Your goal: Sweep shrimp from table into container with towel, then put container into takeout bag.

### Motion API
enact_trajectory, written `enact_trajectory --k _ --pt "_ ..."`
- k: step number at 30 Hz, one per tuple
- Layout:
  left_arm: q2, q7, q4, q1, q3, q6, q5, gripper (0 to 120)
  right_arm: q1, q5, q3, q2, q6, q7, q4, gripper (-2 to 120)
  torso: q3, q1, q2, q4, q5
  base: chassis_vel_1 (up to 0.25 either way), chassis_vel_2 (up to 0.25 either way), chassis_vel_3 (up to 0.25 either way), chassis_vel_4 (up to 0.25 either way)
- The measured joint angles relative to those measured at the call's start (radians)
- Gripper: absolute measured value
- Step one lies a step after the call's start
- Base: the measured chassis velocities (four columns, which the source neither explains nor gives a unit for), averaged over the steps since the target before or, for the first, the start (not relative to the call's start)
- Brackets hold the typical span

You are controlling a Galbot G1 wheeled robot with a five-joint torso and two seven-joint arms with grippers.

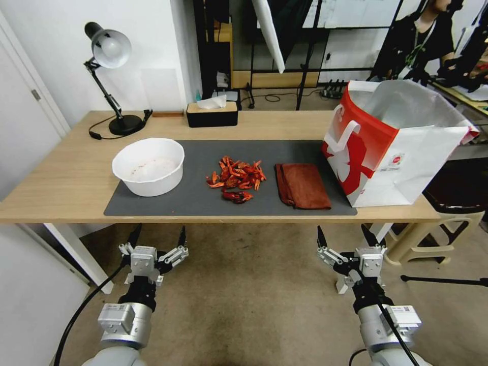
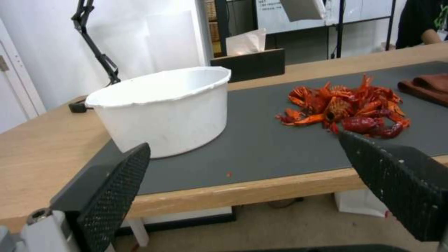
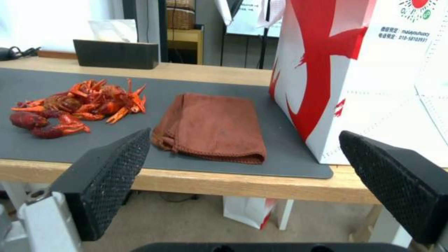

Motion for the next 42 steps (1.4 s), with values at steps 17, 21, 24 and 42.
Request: enact_trajectory --k 17,21,24,42 --pt "0.0 0.0 0.0 0.0 0.0 0.0 0.0 100 0.0 0.0 0.0 0.0 0.0 0.0 0.0 100 0.0 0.0 0.0 0.0 0.0 0.0 0.0 0.0 0.0" --pt "0.0 -0.002 0.0 -0.001 0.0 -0.002 0.0 100 0.0 0.0 0.0 0.0 0.001 0.0 -0.001 100 0.0 0.0 0.0 0.0 0.0 0.0 0.0 0.0 0.0" --pt "0.003 -0.014 0.007 -0.006 0.003 -0.015 0.001 100 0.003 0.0 0.0 0.0 0.01 0.001 -0.006 100 0.0 0.0 0.0 0.0 0.0 0.0 0.0 0.0 0.0" --pt "0.098 -0.368 0.248 -0.182 0.095 -0.409 0.089 100 0.102 0.026 -0.01 -0.018 0.426 0.094 -0.191 100 0.0 0.0 0.0 0.0 0.0 0.0 0.0 0.0 0.0"
